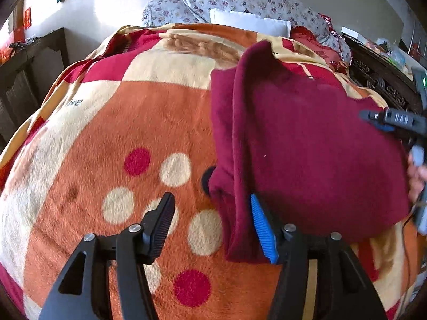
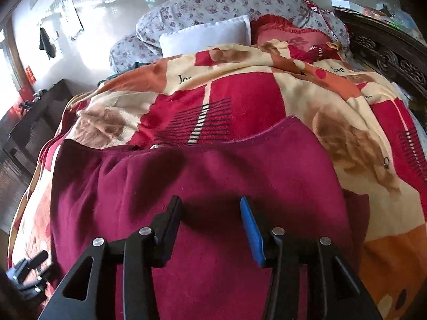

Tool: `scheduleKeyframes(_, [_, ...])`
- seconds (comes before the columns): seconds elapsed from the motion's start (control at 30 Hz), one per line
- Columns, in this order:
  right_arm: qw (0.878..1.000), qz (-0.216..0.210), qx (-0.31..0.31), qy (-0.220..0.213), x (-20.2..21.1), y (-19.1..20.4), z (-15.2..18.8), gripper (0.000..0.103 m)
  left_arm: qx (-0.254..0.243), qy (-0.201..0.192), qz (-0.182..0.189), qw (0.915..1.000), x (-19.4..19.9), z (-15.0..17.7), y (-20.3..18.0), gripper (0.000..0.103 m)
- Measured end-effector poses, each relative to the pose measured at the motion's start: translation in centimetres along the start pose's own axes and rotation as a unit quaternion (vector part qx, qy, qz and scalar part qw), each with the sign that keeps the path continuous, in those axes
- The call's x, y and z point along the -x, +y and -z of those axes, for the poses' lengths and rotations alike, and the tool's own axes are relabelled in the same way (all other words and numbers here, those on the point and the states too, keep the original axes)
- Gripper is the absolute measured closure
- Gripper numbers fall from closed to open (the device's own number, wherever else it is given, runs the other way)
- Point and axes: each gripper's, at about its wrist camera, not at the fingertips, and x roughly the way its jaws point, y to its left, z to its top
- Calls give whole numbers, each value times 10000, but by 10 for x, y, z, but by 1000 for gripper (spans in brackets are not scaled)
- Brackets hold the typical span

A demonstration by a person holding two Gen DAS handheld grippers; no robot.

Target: Fold small clothes

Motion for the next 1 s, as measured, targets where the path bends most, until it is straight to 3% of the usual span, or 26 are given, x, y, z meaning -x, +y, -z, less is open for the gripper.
scheduleKeyframes(0.13, [9997, -233, 78, -25, 13, 15, 0, 52, 101, -79, 59, 9999, 0, 5, 9, 34])
scheduleKeyframes(0.3, [9948, -968, 285, 137, 14, 65, 5, 51, -20, -52, 64, 10000, 7, 11, 20, 28])
scheduleKeyframes(0.5, [9873, -1349, 840, 84, 1, 129, 2, 51, 110, -23, 176, 9998, 6, 17, 23, 27])
scheduleKeyframes(0.63, [9844, -1328, 1156, -38, -16, 170, -8, 52, 288, 24, 249, 9993, 1, 16, 26, 24])
scheduleKeyframes(0.7, [9831, -1341, 1245, -21, -26, 185, -13, 61, 365, 36, 293, 9989, -1, 16, 29, 21])
scheduleKeyframes(1.0, [9829, -433, 1779, 182, -85, 222, -14, 66, 336, -30, 375, 9987, -7, 15, 34, 13])
